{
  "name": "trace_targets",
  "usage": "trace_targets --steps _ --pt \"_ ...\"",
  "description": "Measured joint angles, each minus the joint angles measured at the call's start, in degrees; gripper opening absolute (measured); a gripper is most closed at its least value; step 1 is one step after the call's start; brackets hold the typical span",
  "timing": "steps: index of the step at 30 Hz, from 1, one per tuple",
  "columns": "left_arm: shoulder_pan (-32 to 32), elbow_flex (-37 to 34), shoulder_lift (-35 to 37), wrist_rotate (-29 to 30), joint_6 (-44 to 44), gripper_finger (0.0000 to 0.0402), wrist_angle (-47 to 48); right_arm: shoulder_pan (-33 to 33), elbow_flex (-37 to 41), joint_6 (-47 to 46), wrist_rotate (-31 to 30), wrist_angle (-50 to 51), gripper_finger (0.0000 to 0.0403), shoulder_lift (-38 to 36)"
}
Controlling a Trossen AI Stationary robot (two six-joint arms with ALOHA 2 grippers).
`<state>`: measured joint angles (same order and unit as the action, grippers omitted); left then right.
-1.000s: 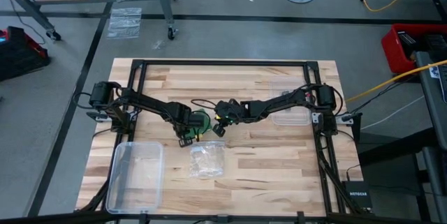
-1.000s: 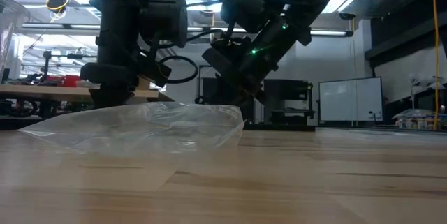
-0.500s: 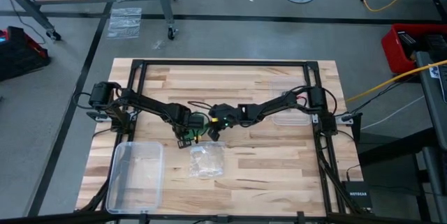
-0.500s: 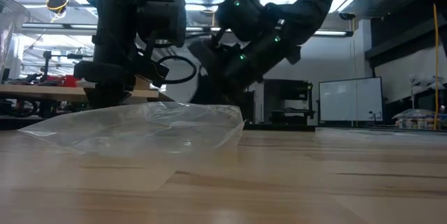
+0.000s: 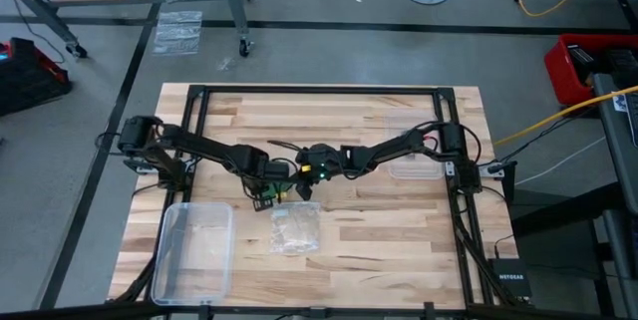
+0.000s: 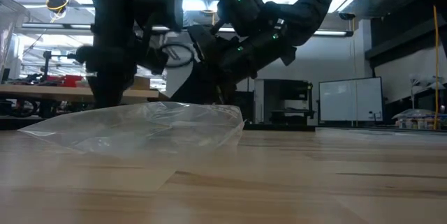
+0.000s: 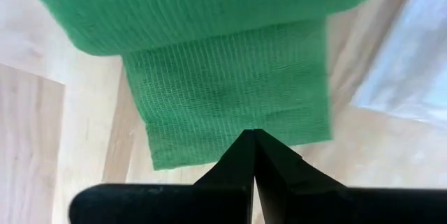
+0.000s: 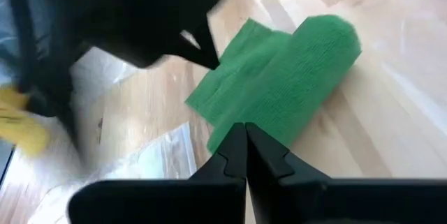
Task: Roll bandage
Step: Roll the bandage
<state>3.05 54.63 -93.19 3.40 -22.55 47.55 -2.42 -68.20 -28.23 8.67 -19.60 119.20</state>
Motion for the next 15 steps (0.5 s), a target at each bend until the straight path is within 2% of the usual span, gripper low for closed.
trace_targets --steps 7,13,15 --pt "0.0 0.0 5.4 0.8 0.8 0.0000 -2.3 -1.6 0.0 0.2 1.1 -0.3 0.0001 0.0" --pt "-0.1 0.0 5.9 1.2 6.5 0.0000 -13.0 -3.9 0.0 0.4 4.5 0.2 0.0001 0.0" --pt "-0.1 0.1 6.0 3.3 8.9 0.0000 -15.3 -4.9 0.0 0.4 6.8 1.0 0.0001 -0.3"
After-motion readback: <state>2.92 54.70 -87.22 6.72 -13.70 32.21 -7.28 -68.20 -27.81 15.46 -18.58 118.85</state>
